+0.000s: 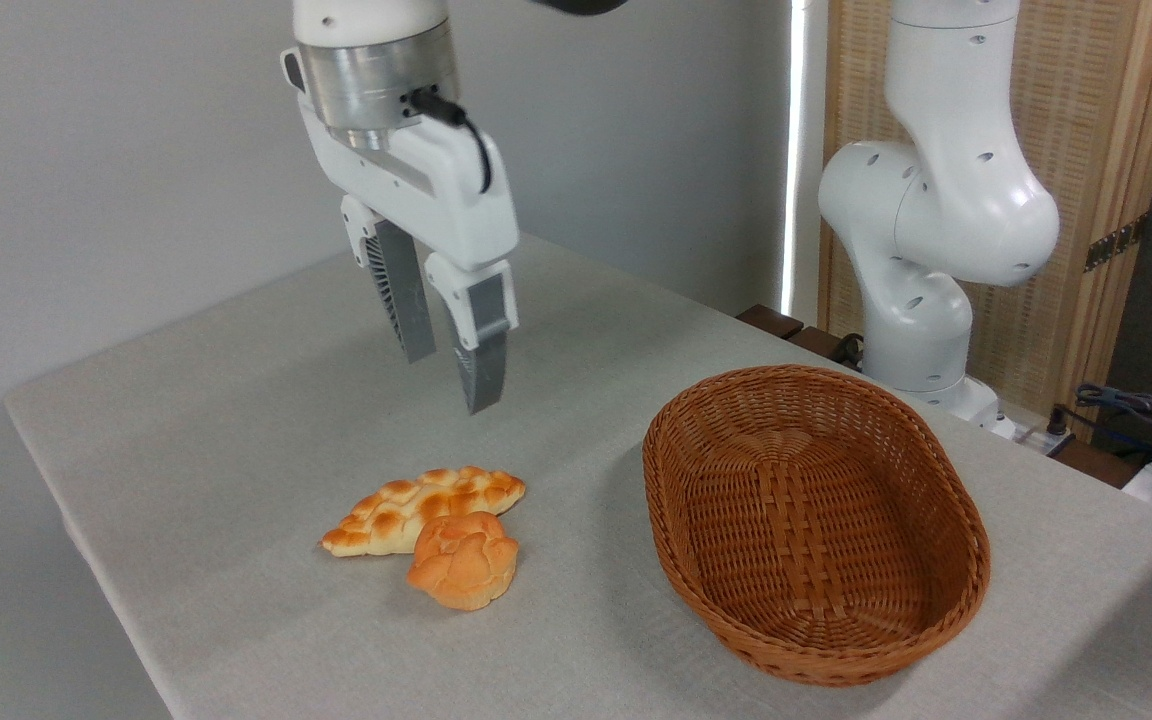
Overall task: Put bread into the basket
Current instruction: 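Move the open gripper toward the round orange bun, then lower the gripper down onto the round orange bun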
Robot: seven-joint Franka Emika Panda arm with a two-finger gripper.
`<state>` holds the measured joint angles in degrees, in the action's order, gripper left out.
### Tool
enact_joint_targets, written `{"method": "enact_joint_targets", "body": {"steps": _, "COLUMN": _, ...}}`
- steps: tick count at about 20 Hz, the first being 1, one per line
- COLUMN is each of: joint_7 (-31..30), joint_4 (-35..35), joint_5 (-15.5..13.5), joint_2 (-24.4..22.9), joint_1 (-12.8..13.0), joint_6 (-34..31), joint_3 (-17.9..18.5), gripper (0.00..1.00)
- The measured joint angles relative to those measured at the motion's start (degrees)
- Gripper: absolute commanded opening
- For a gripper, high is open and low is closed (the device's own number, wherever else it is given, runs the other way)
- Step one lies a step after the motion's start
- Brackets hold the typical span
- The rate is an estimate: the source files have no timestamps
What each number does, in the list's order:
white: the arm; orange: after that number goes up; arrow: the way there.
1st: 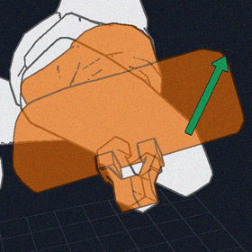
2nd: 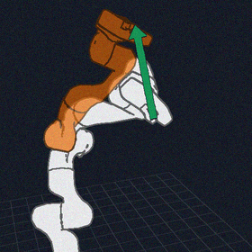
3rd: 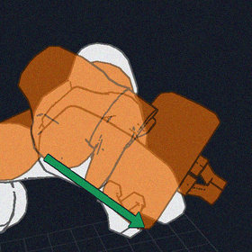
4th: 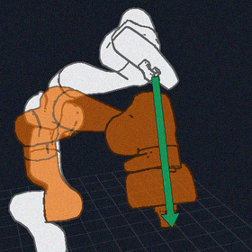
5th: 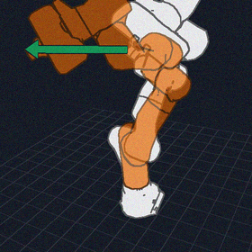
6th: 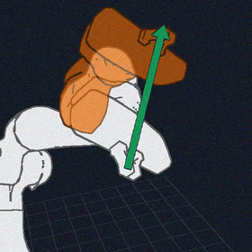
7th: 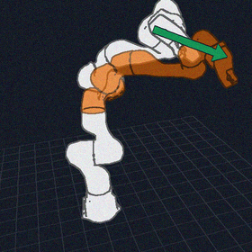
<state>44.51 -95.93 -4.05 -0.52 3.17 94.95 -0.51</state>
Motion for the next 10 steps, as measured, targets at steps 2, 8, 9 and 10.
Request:
{"method": "enact_joint_targets", "body": {"steps": 2, "joint_7": -1.03, "joint_4": -1.9, "joint_5": -0.84, "joint_2": 0.14, "joint_1": 0.02, "joint_6": 1.69, "joint_3": -2.22, "gripper": 1.0}}
{"method": "enact_joint_targets", "body": {"steps": 8, "joint_7": -2.47, "joint_4": -10.14, "joint_5": -0.09, "joint_2": 1.06, "joint_1": -0.17, "joint_6": 12.5, "joint_3": -4.21, "gripper": 1.0}}
{"method": "enact_joint_targets", "body": {"steps": 9, "joint_7": -2.3, "joint_4": -11.36, "joint_5": 1.32, "joint_2": 1.42, "joint_1": -0.44, "joint_6": 14.36, "joint_3": -4.2, "gripper": 1.0}}
{"method": "enact_joint_targets", "body": {"steps": 10, "joint_7": -2.13, "joint_4": -12.55, "joint_5": 2.26, "joint_2": 1.89, "joint_1": -0.71, "joint_6": 16.34, "joint_3": -4.19, "gripper": 1.0}}
